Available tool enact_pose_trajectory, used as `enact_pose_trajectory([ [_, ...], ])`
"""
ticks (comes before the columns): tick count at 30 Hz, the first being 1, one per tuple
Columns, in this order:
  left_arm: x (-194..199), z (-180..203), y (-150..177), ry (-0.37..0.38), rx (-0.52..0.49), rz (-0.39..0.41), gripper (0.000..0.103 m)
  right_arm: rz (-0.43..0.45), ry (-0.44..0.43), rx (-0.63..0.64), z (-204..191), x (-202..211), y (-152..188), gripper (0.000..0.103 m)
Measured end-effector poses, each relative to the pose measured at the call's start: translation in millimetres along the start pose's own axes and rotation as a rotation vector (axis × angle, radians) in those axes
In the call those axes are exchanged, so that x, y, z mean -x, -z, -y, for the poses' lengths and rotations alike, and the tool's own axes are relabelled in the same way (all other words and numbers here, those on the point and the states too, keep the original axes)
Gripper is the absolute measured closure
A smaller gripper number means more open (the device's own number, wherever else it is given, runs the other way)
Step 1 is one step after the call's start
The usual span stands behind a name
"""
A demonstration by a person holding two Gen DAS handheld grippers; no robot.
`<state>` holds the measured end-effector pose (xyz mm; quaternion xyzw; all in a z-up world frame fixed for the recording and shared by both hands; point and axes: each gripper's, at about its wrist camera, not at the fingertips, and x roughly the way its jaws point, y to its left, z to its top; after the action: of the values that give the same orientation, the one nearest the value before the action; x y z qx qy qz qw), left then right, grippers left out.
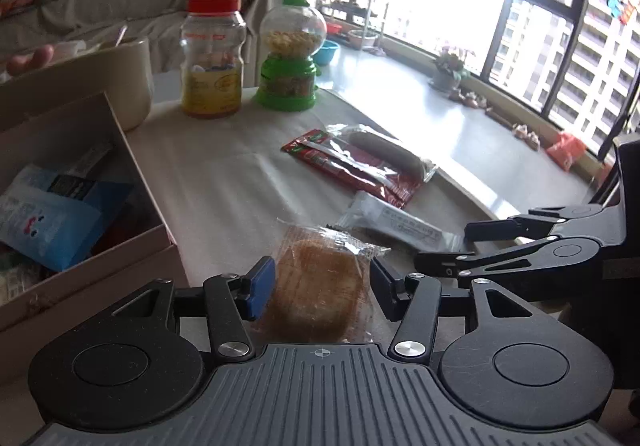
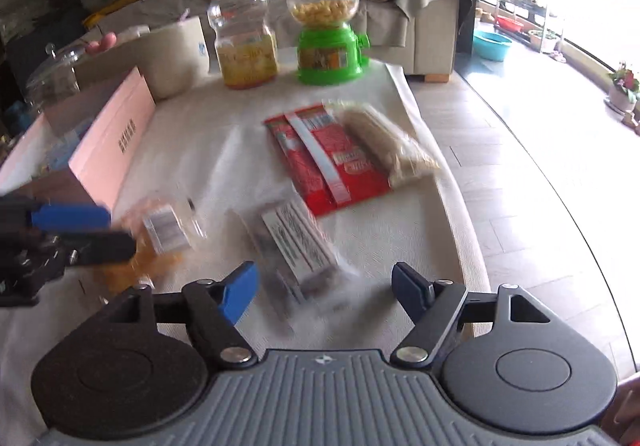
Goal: Organize snacks
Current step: 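Grasp the wrapped bun with the left gripper while the right grasps the dark packet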
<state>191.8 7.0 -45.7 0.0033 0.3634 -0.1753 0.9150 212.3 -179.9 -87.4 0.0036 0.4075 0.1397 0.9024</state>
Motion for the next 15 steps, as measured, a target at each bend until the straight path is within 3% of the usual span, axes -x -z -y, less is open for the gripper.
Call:
enact_pose_trajectory([
  [6, 5, 7, 4, 0.099, -0.049, -0.055, 0.044, 0.049, 0.012, 0.037, -8, -2, 10, 0.011],
  [9, 0, 9, 4, 0.075, -0.067, -0.067, 0.041, 0.072, 0.035, 0.055, -15, -4, 15, 0.009],
  [15, -21, -10, -7, 0.051, 0.045, -0.089, 0.035, 0.079, 0.029, 0.055, -13, -2, 18, 0.007],
])
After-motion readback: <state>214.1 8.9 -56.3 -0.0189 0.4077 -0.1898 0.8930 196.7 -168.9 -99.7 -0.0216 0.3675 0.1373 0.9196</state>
